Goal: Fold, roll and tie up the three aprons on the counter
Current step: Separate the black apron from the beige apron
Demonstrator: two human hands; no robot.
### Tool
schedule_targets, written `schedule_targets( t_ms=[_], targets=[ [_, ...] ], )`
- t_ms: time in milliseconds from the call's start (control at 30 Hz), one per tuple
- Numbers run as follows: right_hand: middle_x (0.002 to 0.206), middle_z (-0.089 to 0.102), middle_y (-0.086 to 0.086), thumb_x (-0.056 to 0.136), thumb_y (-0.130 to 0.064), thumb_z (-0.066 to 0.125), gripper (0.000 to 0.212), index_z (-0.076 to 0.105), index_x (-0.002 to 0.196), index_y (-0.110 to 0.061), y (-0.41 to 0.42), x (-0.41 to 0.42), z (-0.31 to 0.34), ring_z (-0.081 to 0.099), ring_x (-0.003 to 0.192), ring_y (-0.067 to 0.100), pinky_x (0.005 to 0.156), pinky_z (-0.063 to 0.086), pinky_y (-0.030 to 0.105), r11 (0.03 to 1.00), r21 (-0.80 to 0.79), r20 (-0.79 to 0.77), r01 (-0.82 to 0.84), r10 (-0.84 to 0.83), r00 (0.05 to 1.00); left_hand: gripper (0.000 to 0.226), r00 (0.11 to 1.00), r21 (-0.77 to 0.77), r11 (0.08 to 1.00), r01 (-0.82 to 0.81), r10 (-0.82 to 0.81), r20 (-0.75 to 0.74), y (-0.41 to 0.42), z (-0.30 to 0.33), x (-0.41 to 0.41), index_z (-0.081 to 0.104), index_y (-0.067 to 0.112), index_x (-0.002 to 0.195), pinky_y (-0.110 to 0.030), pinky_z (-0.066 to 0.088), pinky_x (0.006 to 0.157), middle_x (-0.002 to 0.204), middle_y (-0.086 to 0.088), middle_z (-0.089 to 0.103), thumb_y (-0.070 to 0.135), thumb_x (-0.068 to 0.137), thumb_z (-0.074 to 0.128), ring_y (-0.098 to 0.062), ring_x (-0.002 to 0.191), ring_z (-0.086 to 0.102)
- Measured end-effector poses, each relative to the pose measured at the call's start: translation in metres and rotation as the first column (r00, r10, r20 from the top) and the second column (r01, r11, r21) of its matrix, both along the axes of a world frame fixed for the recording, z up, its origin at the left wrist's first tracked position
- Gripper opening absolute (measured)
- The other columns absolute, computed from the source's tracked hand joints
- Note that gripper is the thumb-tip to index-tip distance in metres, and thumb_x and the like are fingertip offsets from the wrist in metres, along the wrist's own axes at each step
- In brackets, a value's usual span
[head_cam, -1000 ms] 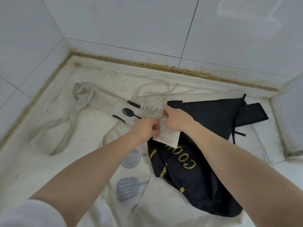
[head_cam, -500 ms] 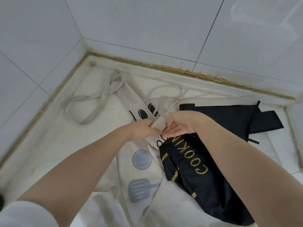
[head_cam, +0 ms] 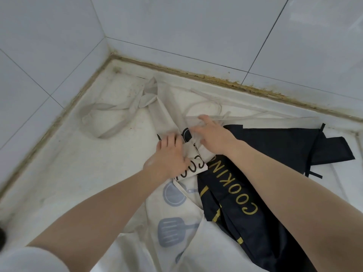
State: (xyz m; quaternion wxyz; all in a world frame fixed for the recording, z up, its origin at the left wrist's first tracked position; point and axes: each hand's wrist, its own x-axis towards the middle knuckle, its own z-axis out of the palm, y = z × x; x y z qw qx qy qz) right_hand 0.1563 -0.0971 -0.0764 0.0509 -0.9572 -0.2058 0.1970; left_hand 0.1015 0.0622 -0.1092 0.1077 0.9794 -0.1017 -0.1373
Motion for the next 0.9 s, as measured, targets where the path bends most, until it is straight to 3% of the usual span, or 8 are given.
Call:
schedule_targets(
  t_ms=[67, 233, 300, 367, 467, 667, 767, 900],
  targets=[
    [0.158, 0.002, 0.004, 0.094, -0.015, 0.049, 0.051, 0.037, 0.141, -0.031, 0.003, -0.003, -0.007, 0.011, 0.143, 0.03, 0.113, 0.019, 0.045, 0.967, -0.204, 0.102, -0.154, 0.178, 0.979, 0.079, 1.0, 0.052, 0.999, 0.006, -0.006, 0.009, -0.004, -0.007, -0.006, -0.003, 0.006, 0.148, -0.042, 0.003, 0.117, 0.156, -0.015, 0.0, 0.049, 0.092, 0.031, -0.032, 0.143, 0.0],
    [0.149, 0.034, 0.0, 0.1, -0.033, 0.037, 0.034, 0.055, 0.125, -0.021, -0.005, -0.001, -0.009, 0.006, 0.146, 0.02, 0.116, -0.003, 0.044, 0.928, -0.268, 0.165, -0.26, 0.31, 0.936, 0.114, 1.0, 0.102, 0.995, 0.003, -0.004, 0.012, -0.005, -0.009, -0.006, -0.019, 0.004, 0.146, -0.042, -0.007, 0.117, 0.156, -0.014, -0.018, 0.083, 0.073, 0.021, -0.026, 0.144, -0.017],
    [0.137, 0.046, 0.0, 0.101, -0.035, 0.036, 0.034, 0.06, 0.116, -0.018, -0.011, 0.003, 0.002, 0.022, 0.142, 0.021, 0.116, 0.004, 0.041, 0.941, -0.218, 0.13, -0.257, 0.289, 0.949, 0.117, 1.0, 0.088, 0.996, 0.011, -0.01, -0.011, -0.005, -0.007, -0.007, -0.02, 0.005, 0.145, -0.043, -0.004, 0.117, 0.155, -0.014, -0.019, 0.084, 0.072, 0.027, -0.026, 0.144, -0.017],
    [0.106, 0.06, 0.003, 0.1, -0.034, 0.038, 0.033, 0.062, 0.1, -0.012, -0.017, 0.006, 0.016, 0.052, 0.113, 0.024, 0.1, 0.032, 0.037, 0.977, -0.068, 0.024, -0.202, 0.204, 0.979, 0.119, 1.0, 0.07, 0.998, 0.006, -0.004, -0.027, -0.004, -0.006, -0.007, -0.02, 0.007, 0.145, -0.045, 0.0, 0.118, 0.156, -0.014, -0.018, 0.084, 0.07, 0.029, -0.027, 0.144, -0.014],
    [0.07, 0.051, -0.001, 0.098, -0.034, 0.045, 0.035, 0.052, 0.072, -0.012, -0.033, 0.009, 0.031, 0.05, 0.071, 0.017, 0.067, 0.036, 0.031, 0.991, 0.116, -0.19, -0.063, 0.085, 0.978, 0.118, 0.999, 0.068, 0.998, 0.001, 0.002, -0.043, -0.005, -0.003, -0.007, -0.021, 0.009, 0.146, -0.044, 0.003, 0.118, 0.156, -0.013, -0.014, 0.083, 0.071, 0.034, -0.027, 0.145, -0.011],
    [0.061, 0.052, -0.003, 0.096, -0.043, 0.043, 0.052, 0.057, 0.055, -0.014, -0.073, 0.008, 0.045, 0.049, 0.062, 0.015, 0.078, 0.039, 0.029, 0.99, -0.126, -0.463, 0.06, -0.112, 0.879, 0.116, 0.998, 0.075, 0.997, 0.016, -0.012, -0.061, -0.007, 0.0, -0.01, -0.018, 0.009, 0.147, -0.041, 0.002, 0.119, 0.157, -0.011, -0.011, 0.081, 0.074, 0.037, -0.026, 0.145, -0.009],
    [0.065, 0.049, 0.0, 0.096, -0.041, 0.043, 0.046, 0.056, 0.064, -0.011, -0.081, 0.003, 0.039, 0.047, 0.062, 0.018, 0.071, 0.04, 0.03, 0.943, -0.327, -0.365, 0.067, -0.191, 0.911, 0.111, 0.997, 0.08, 0.996, 0.024, -0.019, -0.068, -0.007, -0.001, -0.01, -0.013, 0.012, 0.148, -0.041, 0.002, 0.119, 0.157, -0.01, -0.009, 0.08, 0.075, 0.034, -0.026, 0.145, -0.008],
    [0.097, 0.056, 0.002, 0.093, -0.023, 0.047, 0.027, 0.059, 0.116, -0.013, -0.056, -0.02, 0.027, 0.053, 0.091, 0.023, 0.079, 0.039, 0.036, 0.848, -0.525, -0.102, 0.072, -0.146, 0.984, 0.099, 0.995, 0.187, 0.978, 0.094, -0.085, -0.052, -0.013, 0.003, -0.01, 0.005, 0.016, 0.149, -0.046, 0.008, 0.117, 0.156, -0.014, -0.001, 0.08, 0.078, 0.028, -0.033, 0.144, 0.0]
  ],
)
